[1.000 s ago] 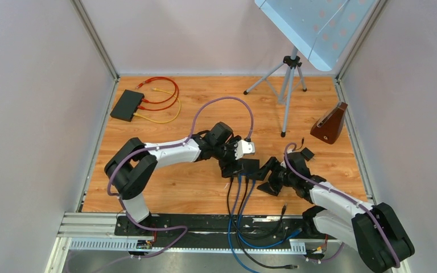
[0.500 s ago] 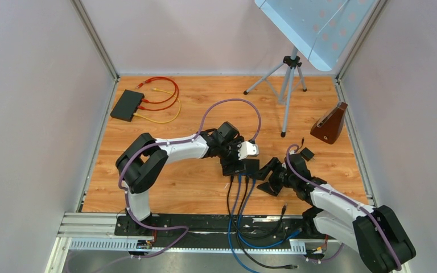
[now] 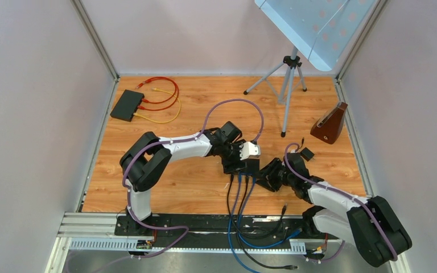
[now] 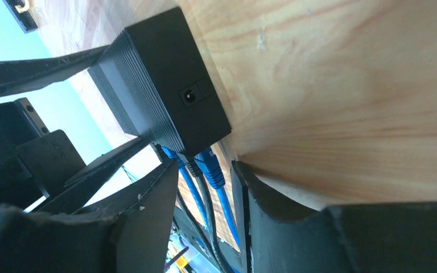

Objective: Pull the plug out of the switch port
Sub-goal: Pull the connector from the switch port.

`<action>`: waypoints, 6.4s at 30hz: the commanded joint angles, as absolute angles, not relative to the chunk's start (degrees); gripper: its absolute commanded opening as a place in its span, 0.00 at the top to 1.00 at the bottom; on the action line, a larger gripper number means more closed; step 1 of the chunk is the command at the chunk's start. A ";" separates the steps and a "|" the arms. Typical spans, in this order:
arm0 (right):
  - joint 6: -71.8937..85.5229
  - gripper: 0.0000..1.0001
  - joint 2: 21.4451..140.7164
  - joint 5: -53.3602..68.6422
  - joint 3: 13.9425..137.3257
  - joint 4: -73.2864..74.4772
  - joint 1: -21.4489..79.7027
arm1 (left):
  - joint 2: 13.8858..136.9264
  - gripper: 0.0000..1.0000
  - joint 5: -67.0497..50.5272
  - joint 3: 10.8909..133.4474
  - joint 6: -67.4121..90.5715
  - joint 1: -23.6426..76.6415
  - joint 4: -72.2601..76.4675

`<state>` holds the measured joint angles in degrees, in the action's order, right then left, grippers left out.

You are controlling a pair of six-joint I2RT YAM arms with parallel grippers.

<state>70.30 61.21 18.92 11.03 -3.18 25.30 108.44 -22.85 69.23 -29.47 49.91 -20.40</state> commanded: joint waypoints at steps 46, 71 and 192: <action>60.14 0.58 72.73 28.56 9.52 -22.86 15.30 | 107.66 0.36 -18.41 65.96 -20.78 50.26 -20.41; 70.45 0.70 85.12 29.04 5.12 -41.59 15.36 | 108.48 0.36 -19.02 67.36 -21.15 50.18 -22.82; 78.17 0.76 82.40 17.71 5.88 -37.61 20.82 | 111.36 0.44 -22.19 68.15 -22.07 50.14 -25.56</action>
